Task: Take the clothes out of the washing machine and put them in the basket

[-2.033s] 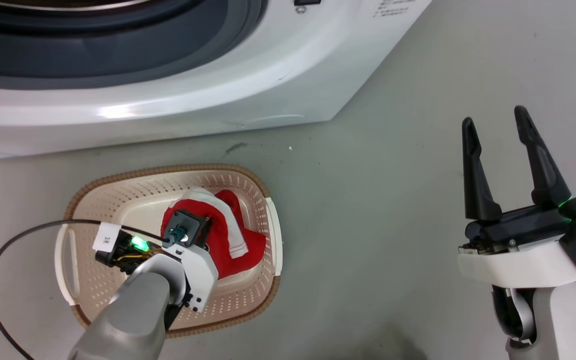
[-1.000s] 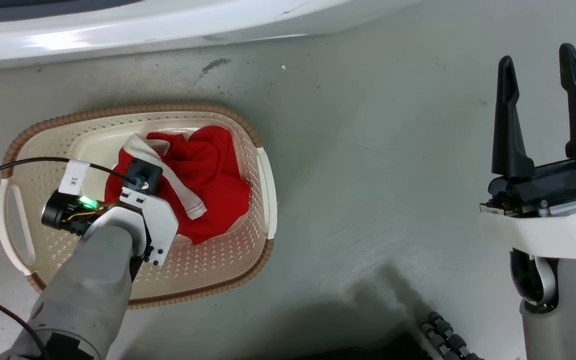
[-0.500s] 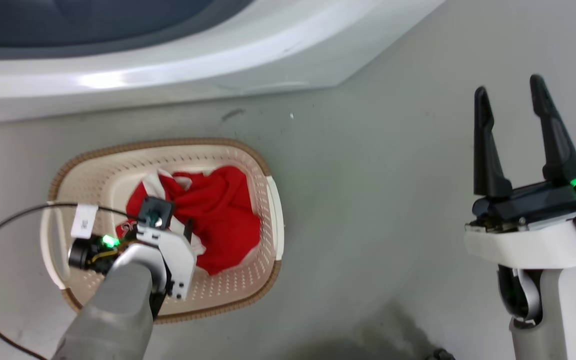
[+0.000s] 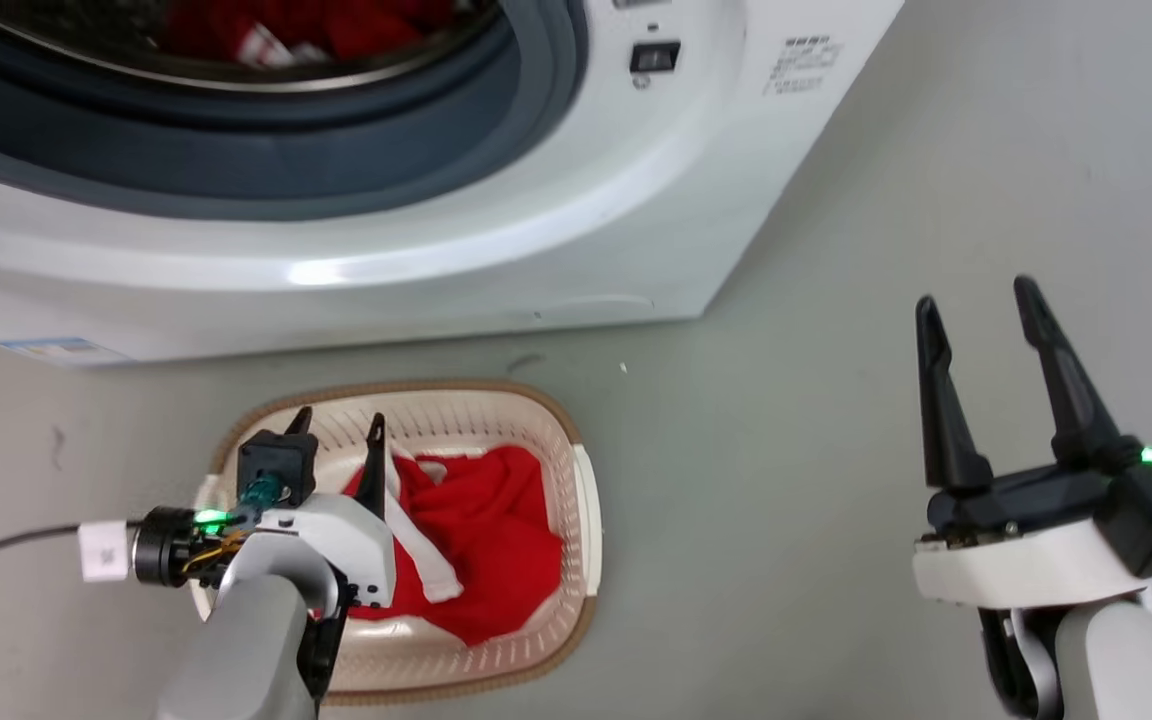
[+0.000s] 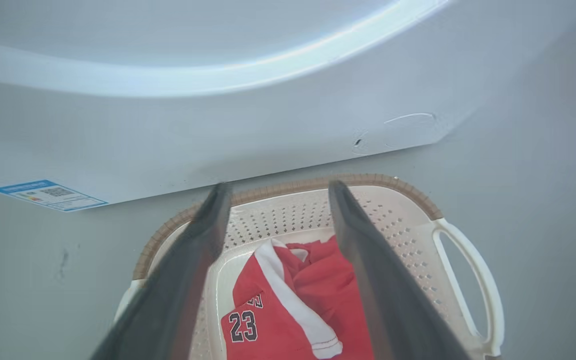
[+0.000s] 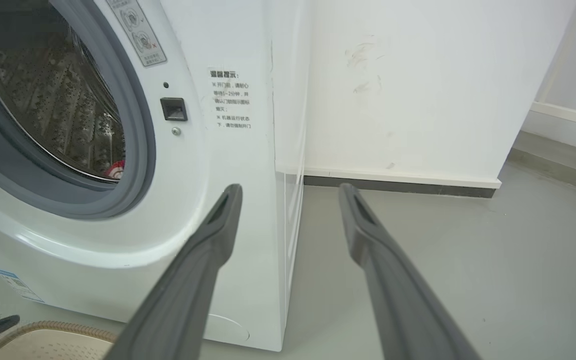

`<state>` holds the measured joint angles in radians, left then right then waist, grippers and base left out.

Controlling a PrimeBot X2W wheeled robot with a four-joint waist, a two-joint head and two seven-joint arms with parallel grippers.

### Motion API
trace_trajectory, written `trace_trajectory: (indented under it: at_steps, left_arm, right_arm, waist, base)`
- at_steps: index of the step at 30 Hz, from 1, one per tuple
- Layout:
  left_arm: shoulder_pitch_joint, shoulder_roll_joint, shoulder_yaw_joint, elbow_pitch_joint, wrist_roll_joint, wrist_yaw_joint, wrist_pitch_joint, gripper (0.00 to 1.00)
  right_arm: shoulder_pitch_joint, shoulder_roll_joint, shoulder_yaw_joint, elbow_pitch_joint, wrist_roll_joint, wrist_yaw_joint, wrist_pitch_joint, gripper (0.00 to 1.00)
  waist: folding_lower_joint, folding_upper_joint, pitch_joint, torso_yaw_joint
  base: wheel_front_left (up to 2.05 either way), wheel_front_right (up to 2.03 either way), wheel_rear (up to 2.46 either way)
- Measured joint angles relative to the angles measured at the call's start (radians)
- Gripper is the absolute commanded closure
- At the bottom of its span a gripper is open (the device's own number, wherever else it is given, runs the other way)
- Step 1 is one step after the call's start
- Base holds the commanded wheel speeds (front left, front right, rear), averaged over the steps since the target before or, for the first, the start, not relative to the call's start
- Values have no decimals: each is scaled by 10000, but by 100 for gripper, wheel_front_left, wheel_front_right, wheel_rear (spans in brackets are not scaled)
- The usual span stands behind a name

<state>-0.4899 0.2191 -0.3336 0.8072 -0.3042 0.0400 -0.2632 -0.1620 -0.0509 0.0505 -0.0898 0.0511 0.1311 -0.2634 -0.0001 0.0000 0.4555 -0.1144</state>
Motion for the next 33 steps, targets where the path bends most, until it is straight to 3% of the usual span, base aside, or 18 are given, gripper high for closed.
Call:
trace_trajectory:
  at_steps: [7, 20, 33]
  left_arm:
    - [1536, -196, 1243, -2499, 688, 134, 2, 0]
    - [3281, -1083, 3126, -5944, 1787, 132, 2, 0]
    - [3354, -1407, 4006, -6838, 2274, -314, 2, 0]
  right_arm:
    - [598, 0, 52, 165, -128, 0, 0, 0]
    - [1406, 0, 100, 286, -148, 0, 0, 0]
    - [1778, -2, 261, 295, -127, 0, 0, 0]
  waist:
    - [-1, 0, -1206, 301]
    - [-1, 0, -2780, 563]
    - [-1, 0, -3281, 293]
  base:
    - [0, 0, 0]
    - [0, 0, 0]
    - [0, 0, 0]
